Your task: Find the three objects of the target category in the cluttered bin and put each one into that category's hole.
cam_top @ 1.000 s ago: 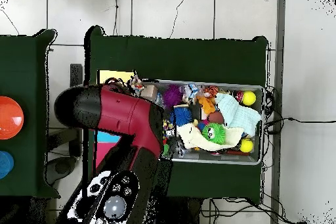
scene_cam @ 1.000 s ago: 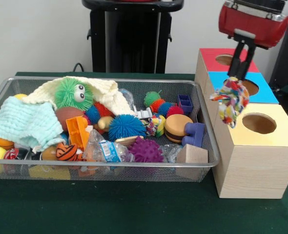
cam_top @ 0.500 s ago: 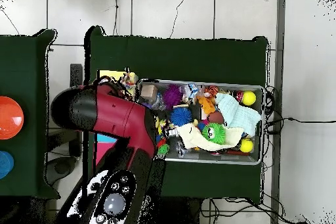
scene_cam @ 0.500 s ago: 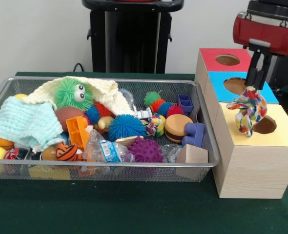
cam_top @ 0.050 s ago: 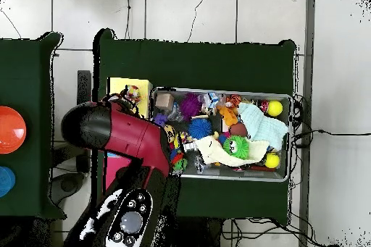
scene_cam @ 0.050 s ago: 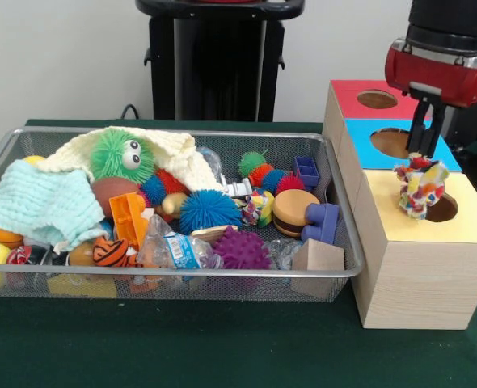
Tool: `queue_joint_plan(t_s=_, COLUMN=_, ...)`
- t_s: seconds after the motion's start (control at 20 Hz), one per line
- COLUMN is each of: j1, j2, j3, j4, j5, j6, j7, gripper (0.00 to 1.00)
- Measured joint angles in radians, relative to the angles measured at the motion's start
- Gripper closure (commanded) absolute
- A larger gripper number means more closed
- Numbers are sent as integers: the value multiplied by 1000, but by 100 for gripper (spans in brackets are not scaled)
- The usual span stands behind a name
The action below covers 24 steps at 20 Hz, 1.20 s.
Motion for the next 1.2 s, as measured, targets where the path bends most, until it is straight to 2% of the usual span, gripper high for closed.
queue_joint_plan(t_s=0.5, j1=-12, j2=0, j3=59, j4=94, j5=70, j6=-3, j7=2, gripper=100)
queue_joint_plan(t_s=0.65, j1=-49, j2=-3, j3=113, j4=120, j5=90, j6=-30, j7=2, gripper=100)
queue_joint_plan(t_s=0.8, j1=-122, j2=-36, j3=195, j4=157, j5=94, j6=-57, j7=2, gripper=100)
queue_joint_plan(t_s=0.85, j1=-166, j2=-55, j3=243, j4=181, j5=87, j6=-63, j7=2, gripper=100)
queue_joint_plan(t_s=1.05, j1=-250, j2=-82, j3=333, j4=212, j5=51, j6=-67, j7=2, gripper=100)
queue_joint_plan(t_s=1.2, j1=-262, j2=-86, j3=347, j4=213, j5=30, j6=-69, j7=2, gripper=100)
